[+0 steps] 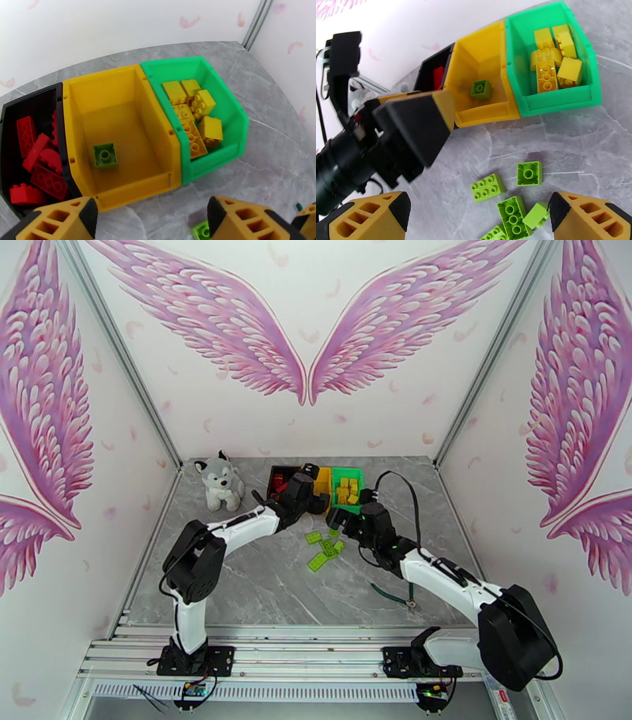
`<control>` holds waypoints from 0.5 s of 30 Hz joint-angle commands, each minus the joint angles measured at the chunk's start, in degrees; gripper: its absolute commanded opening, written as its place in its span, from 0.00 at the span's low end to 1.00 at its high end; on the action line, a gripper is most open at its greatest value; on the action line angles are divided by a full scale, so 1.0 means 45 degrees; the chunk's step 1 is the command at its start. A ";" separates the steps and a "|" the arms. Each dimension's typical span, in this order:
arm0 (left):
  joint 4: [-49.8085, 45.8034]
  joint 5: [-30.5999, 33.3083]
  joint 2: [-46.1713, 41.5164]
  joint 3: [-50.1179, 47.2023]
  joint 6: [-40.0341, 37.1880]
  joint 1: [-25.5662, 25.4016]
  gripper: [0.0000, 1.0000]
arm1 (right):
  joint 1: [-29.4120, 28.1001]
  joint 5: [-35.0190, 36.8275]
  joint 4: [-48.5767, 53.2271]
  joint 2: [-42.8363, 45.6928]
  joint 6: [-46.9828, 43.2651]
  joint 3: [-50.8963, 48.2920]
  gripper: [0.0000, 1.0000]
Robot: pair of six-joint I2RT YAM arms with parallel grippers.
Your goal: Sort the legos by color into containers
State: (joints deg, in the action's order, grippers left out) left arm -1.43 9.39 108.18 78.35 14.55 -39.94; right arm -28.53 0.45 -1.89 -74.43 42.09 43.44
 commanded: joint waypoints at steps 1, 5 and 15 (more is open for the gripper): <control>0.0527 0.0640 -0.1472 -0.1353 -0.0099 -0.0240 0.78 | 0.0052 0.0034 0.0722 0.0480 -0.0137 0.0140 0.99; 0.0656 0.0845 -0.2575 -0.2984 -0.0051 -0.0591 0.78 | 0.0042 -0.0177 0.1504 0.0660 0.0296 0.0405 0.99; 0.1660 0.2139 -0.5363 -0.7403 0.0470 -0.2319 0.85 | -0.0165 -0.1538 0.0570 0.1183 0.1465 -0.0357 0.99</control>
State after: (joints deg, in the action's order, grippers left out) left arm 3.60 16.03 87.46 48.53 15.44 -48.82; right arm -28.64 -3.73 3.09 -71.16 46.02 43.33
